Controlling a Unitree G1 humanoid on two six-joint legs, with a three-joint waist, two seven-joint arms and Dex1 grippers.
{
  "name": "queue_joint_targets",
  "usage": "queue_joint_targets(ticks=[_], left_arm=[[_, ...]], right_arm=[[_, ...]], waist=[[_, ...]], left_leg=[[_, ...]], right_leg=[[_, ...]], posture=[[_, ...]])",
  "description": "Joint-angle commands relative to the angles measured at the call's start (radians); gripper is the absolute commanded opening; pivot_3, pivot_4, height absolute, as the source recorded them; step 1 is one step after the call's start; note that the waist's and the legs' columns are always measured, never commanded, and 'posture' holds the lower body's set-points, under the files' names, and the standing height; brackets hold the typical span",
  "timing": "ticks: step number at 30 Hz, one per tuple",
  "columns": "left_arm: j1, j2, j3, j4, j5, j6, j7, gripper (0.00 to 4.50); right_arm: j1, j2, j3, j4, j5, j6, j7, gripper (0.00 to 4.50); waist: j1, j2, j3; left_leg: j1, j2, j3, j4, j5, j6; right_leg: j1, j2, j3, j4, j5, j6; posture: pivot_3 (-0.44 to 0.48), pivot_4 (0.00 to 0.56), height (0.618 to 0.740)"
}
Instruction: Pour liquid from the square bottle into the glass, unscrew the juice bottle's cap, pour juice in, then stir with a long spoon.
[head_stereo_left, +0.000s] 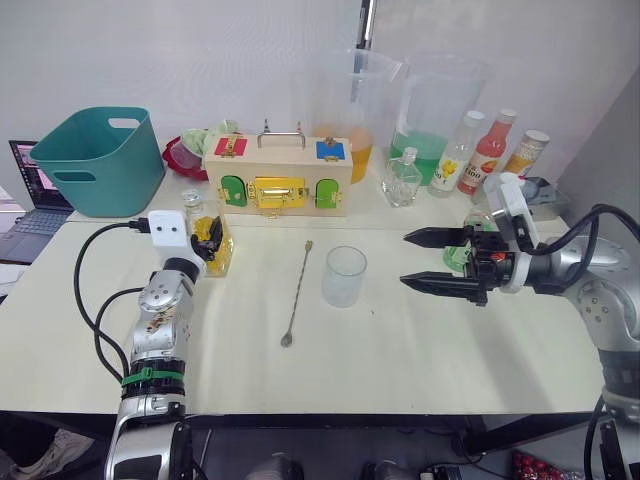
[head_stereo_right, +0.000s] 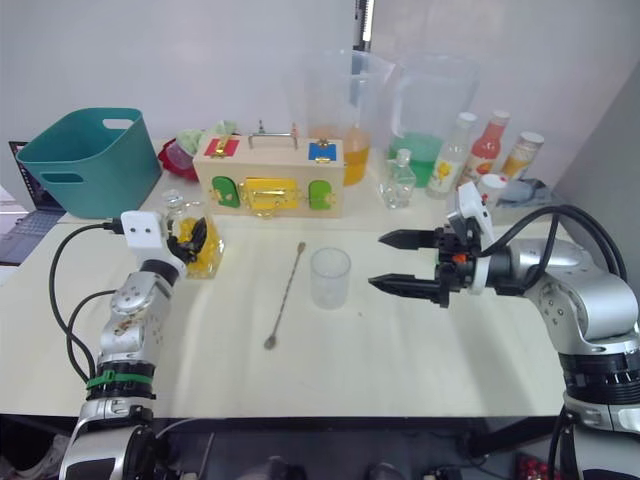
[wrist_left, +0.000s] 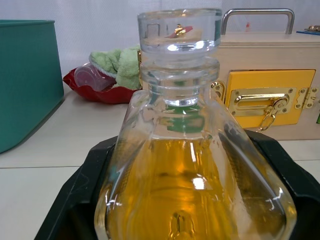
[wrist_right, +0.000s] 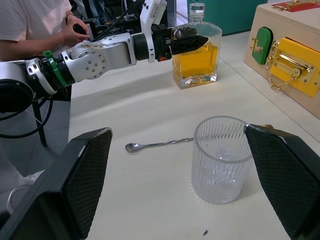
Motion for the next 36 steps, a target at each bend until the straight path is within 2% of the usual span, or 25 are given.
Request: queue_joint_targets(ticks=[1, 6, 9, 13, 18, 22, 25, 31, 36], left_arm=[[-0.002, 0.039, 0.030, -0.108, -0.040, -0.006, -0.030, 2.80], [0.023, 0.074, 0.034, -0.221, -0.096, 0.026, -0.098, 2.80], [0.105, 0.161, 0.037, -0.357, -0.214, 0.084, -0.304, 2.80], [0.201, 0.274, 0.039, -0.505, -0.359, 0.198, -0.507, 2.80], [0.255, 0.350, 0.009, -0.678, -0.516, 0.351, -0.639, 2.80], [0.252, 0.377, -0.046, -0.766, -0.580, 0.427, -0.700, 2.80], [0.198, 0.363, -0.118, -0.792, -0.608, 0.471, -0.733, 2.80], [0.065, 0.233, -0.303, -0.701, -0.527, 0.433, -0.796, 2.80], [-0.007, 0.141, -0.406, -0.607, -0.453, 0.378, -0.864, 2.80]], right_arm=[[-0.019, 0.006, -0.014, -0.015, 0.000, -0.024, -0.001, 4.50], [-0.028, 0.021, -0.006, -0.009, -0.007, -0.024, -0.001, 4.50], [-0.037, 0.028, 0.003, 0.003, -0.007, -0.019, 0.014, 4.50], [-0.049, 0.025, 0.010, 0.019, -0.007, -0.013, 0.039, 4.50], [-0.038, 0.015, 0.004, 0.013, -0.001, -0.005, 0.051, 4.50], [-0.018, 0.004, -0.012, -0.006, 0.011, 0.007, 0.046, 4.50], [0.001, -0.009, -0.031, -0.031, 0.024, 0.022, 0.035, 4.50], [0.055, -0.027, -0.066, -0.081, 0.047, 0.049, -0.006, 4.50], [0.134, -0.048, -0.139, -0.160, 0.089, 0.087, -0.057, 4.50]], waist=[[-0.002, 0.000, 0.000], [-0.011, -0.003, 0.002], [-0.015, -0.005, 0.003], [-0.017, -0.005, 0.003], [-0.013, -0.005, 0.004], [-0.012, -0.005, 0.004], [-0.012, -0.004, 0.004], [-0.008, -0.004, 0.004], [-0.006, -0.004, 0.004]], left_leg=[[0.000, 0.000, 0.000, 0.000, 0.000, 0.000], [-0.003, 0.000, 0.000, 0.000, 0.001, 0.001], [-0.005, 0.000, 0.000, 0.000, 0.002, 0.004], [-0.005, 0.000, 0.000, 0.000, 0.002, 0.003], [-0.005, 0.000, -0.001, 0.000, -0.001, -0.001], [-0.005, -0.001, -0.001, 0.000, -0.001, -0.002], [-0.005, -0.001, -0.001, 0.000, 0.000, -0.002], [-0.005, -0.001, -0.001, 0.001, 0.003, 0.002], [-0.005, -0.001, 0.000, 0.001, 0.003, 0.003]], right_leg=[[0.000, 0.000, 0.000, 0.000, 0.000, 0.000], [-0.003, 0.000, 0.000, 0.000, 0.000, 0.000], [-0.003, 0.001, -0.001, 0.000, 0.000, 0.000], [-0.004, 0.001, -0.001, -0.001, 0.000, 0.001], [-0.003, 0.001, -0.001, -0.001, 0.000, 0.001], [-0.002, 0.001, -0.001, -0.002, 0.000, 0.001], [-0.002, 0.002, -0.001, -0.001, -0.001, 0.001], [-0.001, 0.003, 0.000, -0.001, 0.000, 0.001], [-0.001, 0.003, -0.001, -0.001, -0.001, 0.001]], posture=[[0.000, 0.150, 0.733], [0.000, 0.150, 0.733], [0.000, 0.150, 0.733], [0.000, 0.150, 0.733], [0.000, 0.150, 0.733], [0.000, 0.150, 0.733], [0.000, 0.150, 0.733], [0.000, 0.150, 0.733], [0.000, 0.150, 0.733]])
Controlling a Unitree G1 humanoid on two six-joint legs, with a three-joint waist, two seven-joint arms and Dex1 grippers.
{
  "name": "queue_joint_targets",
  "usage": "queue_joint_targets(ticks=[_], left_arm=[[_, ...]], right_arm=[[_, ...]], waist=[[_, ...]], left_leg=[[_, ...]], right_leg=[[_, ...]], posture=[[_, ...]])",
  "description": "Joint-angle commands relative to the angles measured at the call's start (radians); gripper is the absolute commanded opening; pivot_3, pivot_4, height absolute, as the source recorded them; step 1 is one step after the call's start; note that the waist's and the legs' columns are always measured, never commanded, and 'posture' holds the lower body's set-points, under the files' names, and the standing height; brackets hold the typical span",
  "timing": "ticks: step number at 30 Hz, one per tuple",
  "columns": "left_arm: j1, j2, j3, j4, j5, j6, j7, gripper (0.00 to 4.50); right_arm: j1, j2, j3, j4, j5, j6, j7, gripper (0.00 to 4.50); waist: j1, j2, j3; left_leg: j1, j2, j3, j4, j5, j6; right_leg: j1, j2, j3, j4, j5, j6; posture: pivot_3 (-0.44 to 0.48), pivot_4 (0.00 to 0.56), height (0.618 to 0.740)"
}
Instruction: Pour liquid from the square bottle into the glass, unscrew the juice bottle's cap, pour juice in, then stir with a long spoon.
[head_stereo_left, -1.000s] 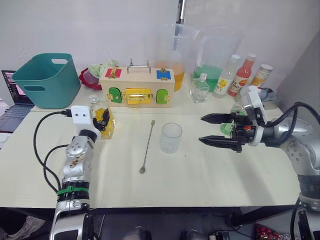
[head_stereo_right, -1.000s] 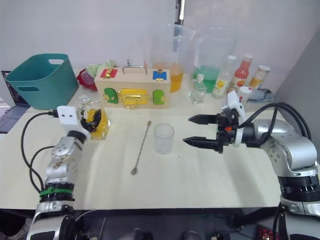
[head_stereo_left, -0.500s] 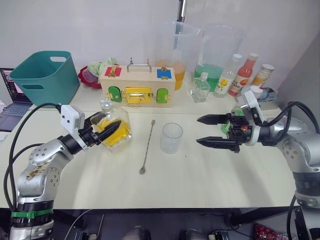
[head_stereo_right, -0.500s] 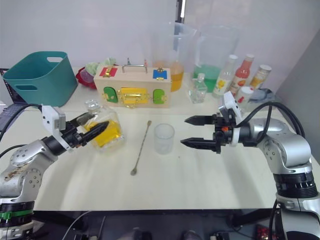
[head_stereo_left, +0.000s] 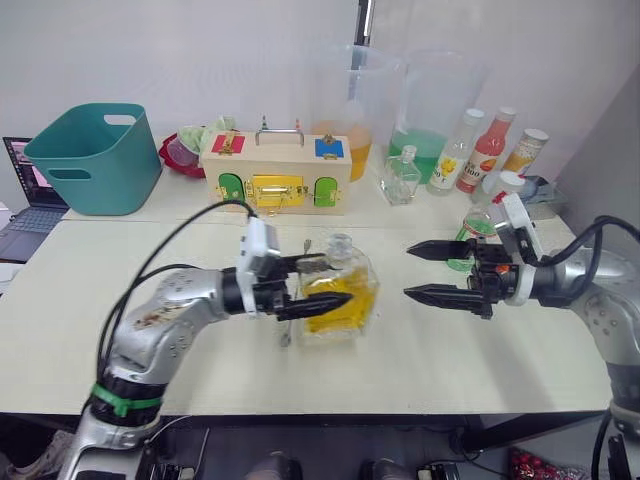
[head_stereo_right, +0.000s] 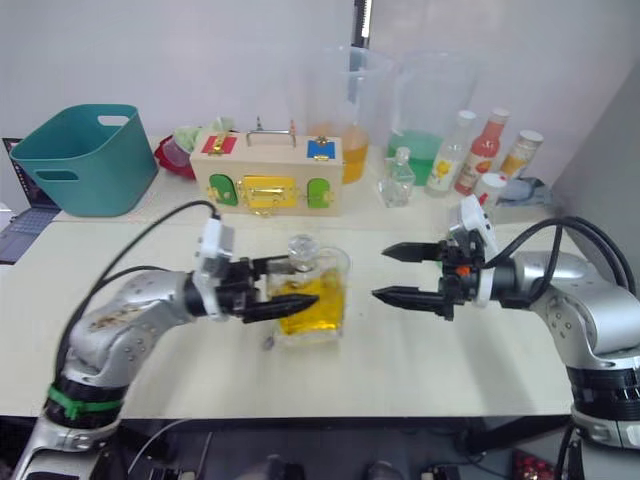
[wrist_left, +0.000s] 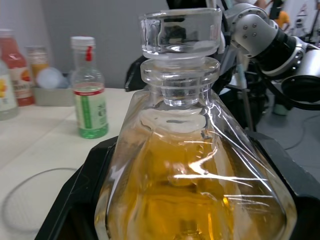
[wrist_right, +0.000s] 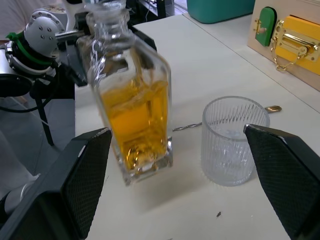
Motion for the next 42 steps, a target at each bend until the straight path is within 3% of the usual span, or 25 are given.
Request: queue_joint_targets(ticks=[1, 11, 24, 26, 28, 42], left_arm=[[-0.076, -0.048, -0.025, 0.031, 0.033, -0.084, -0.053, 2.80], [-0.078, -0.107, -0.084, 0.190, 0.141, -0.209, -0.174, 2.80], [-0.072, -0.116, -0.124, 0.349, 0.262, -0.324, -0.279, 2.80], [-0.071, -0.114, -0.118, 0.358, 0.264, -0.320, -0.280, 3.85], [-0.066, -0.109, -0.112, 0.359, 0.265, -0.318, -0.285, 4.45], [-0.017, -0.059, -0.113, 0.234, 0.283, -0.181, -0.200, 4.48]], right_arm=[[0.043, -0.033, -0.093, -0.085, 0.057, 0.031, -0.036, 4.50], [0.289, -0.111, -0.279, -0.214, 0.139, 0.092, -0.073, 4.50], [0.394, -0.158, -0.305, -0.251, 0.101, 0.038, -0.075, 4.50], [0.392, -0.161, -0.302, -0.249, 0.101, 0.033, -0.075, 4.50], [0.391, -0.165, -0.299, -0.248, 0.101, 0.030, -0.076, 4.50], [0.362, -0.153, -0.238, -0.211, 0.064, -0.014, -0.084, 4.50]], waist=[[0.002, 0.000, 0.000], [0.010, 0.001, 0.000], [0.021, 0.001, 0.000], [0.021, 0.001, -0.001], [0.022, 0.001, -0.001], [0.022, 0.001, -0.001]], left_leg=[[0.000, 0.000, 0.000, 0.000, 0.000, 0.000], [0.000, 0.000, -0.001, 0.000, -0.001, 0.002], [0.000, 0.000, -0.002, 0.003, -0.003, 0.004], [0.000, 0.001, -0.003, 0.003, -0.003, 0.004], [0.000, 0.001, -0.003, 0.003, -0.003, 0.005], [0.000, 0.001, -0.004, 0.004, -0.003, 0.005]], right_leg=[[0.000, 0.000, 0.000, 0.000, 0.000, 0.000], [0.000, -0.001, 0.000, -0.001, 0.000, 0.000], [0.001, -0.002, 0.001, -0.001, 0.000, 0.000], [0.001, -0.002, 0.001, -0.001, 0.000, 0.000], [0.001, -0.002, 0.001, -0.001, 0.000, 0.000], [0.001, -0.002, 0.001, -0.001, 0.000, 0.000]], posture=[[0.000, 0.150, 0.733], [0.000, 0.150, 0.733], [0.000, 0.150, 0.733], [0.000, 0.150, 0.733], [0.000, 0.150, 0.733], [0.000, 0.150, 0.733]])
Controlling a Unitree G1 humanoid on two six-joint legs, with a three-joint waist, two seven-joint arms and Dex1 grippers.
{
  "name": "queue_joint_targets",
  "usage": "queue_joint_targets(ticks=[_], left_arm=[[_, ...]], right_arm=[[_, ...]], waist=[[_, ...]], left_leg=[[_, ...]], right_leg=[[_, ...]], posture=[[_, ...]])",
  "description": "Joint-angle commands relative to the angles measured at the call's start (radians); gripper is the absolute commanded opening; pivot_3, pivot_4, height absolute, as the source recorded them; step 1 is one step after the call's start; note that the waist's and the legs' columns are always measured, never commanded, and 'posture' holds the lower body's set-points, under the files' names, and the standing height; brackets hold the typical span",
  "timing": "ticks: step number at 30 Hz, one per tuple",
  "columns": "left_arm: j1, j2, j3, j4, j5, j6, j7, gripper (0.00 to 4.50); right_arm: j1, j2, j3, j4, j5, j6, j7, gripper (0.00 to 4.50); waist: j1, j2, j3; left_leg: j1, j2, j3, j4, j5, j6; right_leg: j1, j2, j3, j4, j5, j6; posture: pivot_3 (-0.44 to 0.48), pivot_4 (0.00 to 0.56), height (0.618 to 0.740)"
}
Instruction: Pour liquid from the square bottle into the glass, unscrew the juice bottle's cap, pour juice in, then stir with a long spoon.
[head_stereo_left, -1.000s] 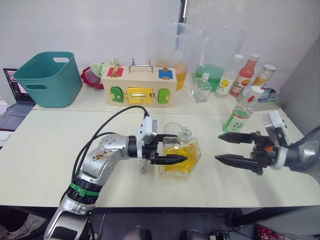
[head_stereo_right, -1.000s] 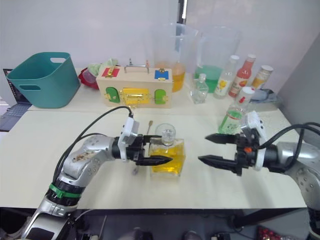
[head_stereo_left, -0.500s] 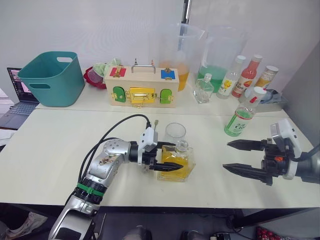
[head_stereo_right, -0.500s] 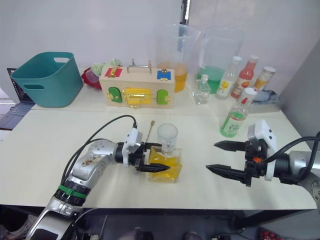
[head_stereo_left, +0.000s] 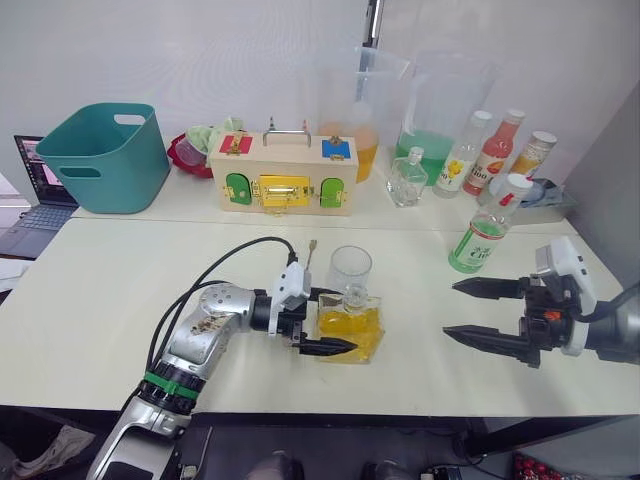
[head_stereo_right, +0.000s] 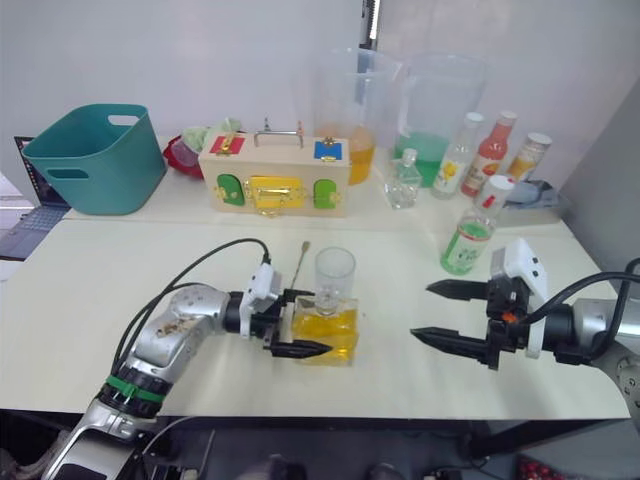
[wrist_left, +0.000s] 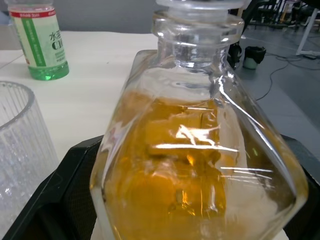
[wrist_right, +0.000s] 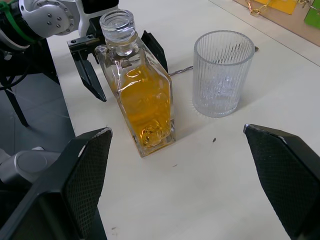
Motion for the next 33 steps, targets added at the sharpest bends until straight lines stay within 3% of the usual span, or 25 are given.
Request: queue_joint_targets(ticks=[1, 11, 17, 33], left_arm=[[-0.003, -0.001, 0.001, -0.051, 0.009, 0.011, 0.029, 4.48], [-0.022, -0.031, -0.013, -0.057, 0.033, 0.022, 0.071, 4.48], [-0.015, -0.037, 0.003, -0.095, 0.003, 0.063, 0.086, 2.82], [-0.013, -0.027, -0.002, -0.111, 0.032, 0.026, 0.093, 2.82]], right_arm=[[-0.017, 0.006, 0.007, 0.005, -0.010, -0.036, -0.002, 4.50], [-0.037, 0.024, 0.048, 0.041, -0.048, -0.095, 0.006, 4.50], [-0.030, 0.022, 0.050, 0.049, -0.051, -0.111, 0.013, 4.50], [-0.127, 0.041, 0.107, 0.051, -0.032, -0.109, 0.018, 4.50]], waist=[[0.000, 0.000, 0.000], [0.000, 0.000, 0.000], [0.000, 0.000, 0.000], [0.000, 0.000, 0.000]], left_leg=[[0.000, 0.000, 0.000, 0.000, 0.000, 0.000], [0.000, 0.000, 0.000, 0.001, 0.000, 0.000], [0.000, 0.000, 0.000, 0.001, 0.000, 0.000], [0.000, 0.000, 0.000, 0.001, 0.000, 0.000]], right_leg=[[0.000, 0.000, 0.000, 0.000, 0.000, 0.000], [0.000, 0.000, 0.000, 0.000, 0.000, 0.000], [0.000, 0.000, 0.000, 0.000, 0.000, 0.000], [0.000, 0.000, 0.000, 0.000, 0.000, 0.000]], posture=[[0.000, 0.150, 0.733], [0.000, 0.150, 0.733], [0.000, 0.150, 0.733], [0.000, 0.150, 0.733]])
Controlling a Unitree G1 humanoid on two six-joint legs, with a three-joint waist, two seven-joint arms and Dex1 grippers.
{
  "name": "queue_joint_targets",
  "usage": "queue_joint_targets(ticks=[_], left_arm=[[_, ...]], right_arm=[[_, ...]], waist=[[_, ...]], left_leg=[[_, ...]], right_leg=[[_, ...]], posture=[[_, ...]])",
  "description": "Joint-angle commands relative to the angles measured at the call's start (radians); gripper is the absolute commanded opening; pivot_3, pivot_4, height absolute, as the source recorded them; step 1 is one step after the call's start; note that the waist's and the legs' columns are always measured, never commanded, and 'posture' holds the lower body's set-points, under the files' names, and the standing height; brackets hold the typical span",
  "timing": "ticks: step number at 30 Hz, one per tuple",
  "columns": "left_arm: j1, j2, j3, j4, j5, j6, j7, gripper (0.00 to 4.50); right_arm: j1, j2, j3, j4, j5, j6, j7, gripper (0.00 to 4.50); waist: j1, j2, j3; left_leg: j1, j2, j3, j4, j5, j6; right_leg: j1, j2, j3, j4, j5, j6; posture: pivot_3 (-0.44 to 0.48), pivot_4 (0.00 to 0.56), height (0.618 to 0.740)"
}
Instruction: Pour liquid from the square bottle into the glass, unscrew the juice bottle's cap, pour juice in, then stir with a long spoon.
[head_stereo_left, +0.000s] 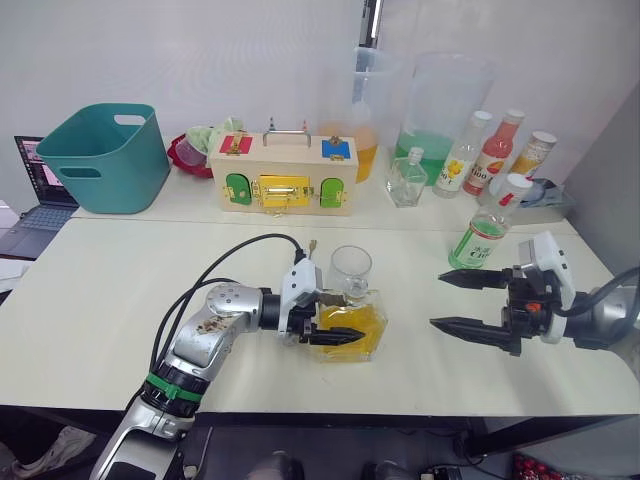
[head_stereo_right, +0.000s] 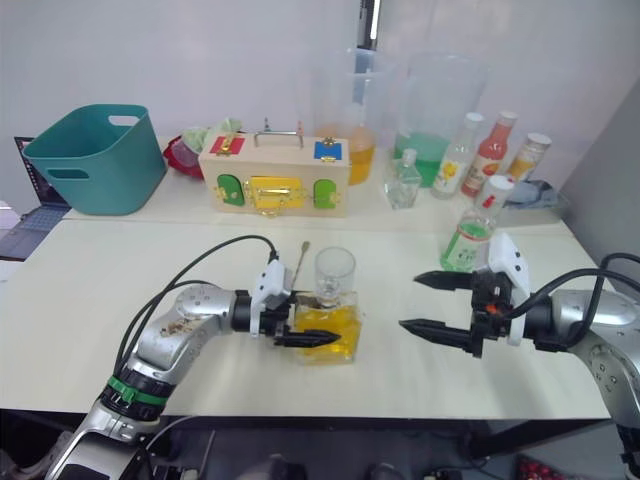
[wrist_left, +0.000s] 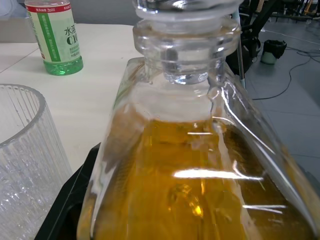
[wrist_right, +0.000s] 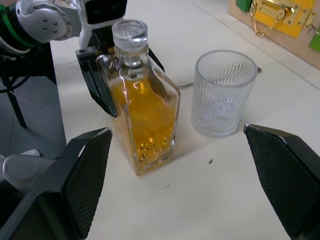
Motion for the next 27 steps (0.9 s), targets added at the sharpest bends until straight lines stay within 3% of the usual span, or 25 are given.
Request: queue_joint_targets(ticks=[1, 9, 11, 13, 27], left_arm=[[-0.014, 0.001, 0.013, -0.051, -0.003, -0.032, 0.004, 2.82], [0.001, 0.004, 0.016, -0.075, -0.019, -0.015, 0.008, 2.82], [0.008, 0.015, 0.016, -0.094, -0.033, 0.004, -0.003, 3.86], [0.009, 0.021, 0.017, -0.113, -0.039, 0.016, -0.002, 4.45], [0.025, 0.044, 0.038, -0.192, -0.063, 0.061, 0.033, 4.48]], right_arm=[[-0.018, -0.003, -0.010, -0.022, 0.014, -0.002, -0.003, 4.50], [-0.046, -0.003, 0.014, -0.027, 0.017, 0.016, -0.016, 4.50], [-0.052, -0.003, 0.018, -0.028, 0.017, 0.019, -0.020, 4.50], [-0.054, -0.002, 0.020, -0.030, 0.019, 0.024, -0.021, 4.50], [-0.066, -0.002, 0.035, -0.019, 0.012, 0.022, -0.011, 4.50]], waist=[[0.000, 0.000, 0.000], [-0.001, 0.000, 0.000], [-0.001, 0.000, 0.000], [-0.001, 0.000, 0.000], [-0.001, 0.000, 0.000]], left_leg=[[0.000, 0.000, 0.000, 0.000, 0.000, 0.000], [0.000, 0.000, 0.000, 0.000, 0.000, 0.000], [0.000, 0.000, 0.000, 0.000, 0.000, 0.000], [0.000, 0.000, 0.000, 0.000, 0.000, 0.000], [0.000, 0.000, 0.000, 0.000, 0.000, 0.000]], right_leg=[[0.000, 0.000, 0.000, 0.000, 0.000, 0.000], [0.000, 0.000, 0.000, 0.000, 0.000, 0.000], [0.000, 0.000, 0.000, 0.000, 0.000, 0.000], [0.000, 0.000, 0.000, 0.000, 0.000, 0.000], [0.000, 0.000, 0.000, 0.000, 0.000, 0.000]], posture=[[0.000, 0.150, 0.733], [0.000, 0.150, 0.733], [0.000, 0.150, 0.733], [0.000, 0.150, 0.733], [0.000, 0.150, 0.733]])
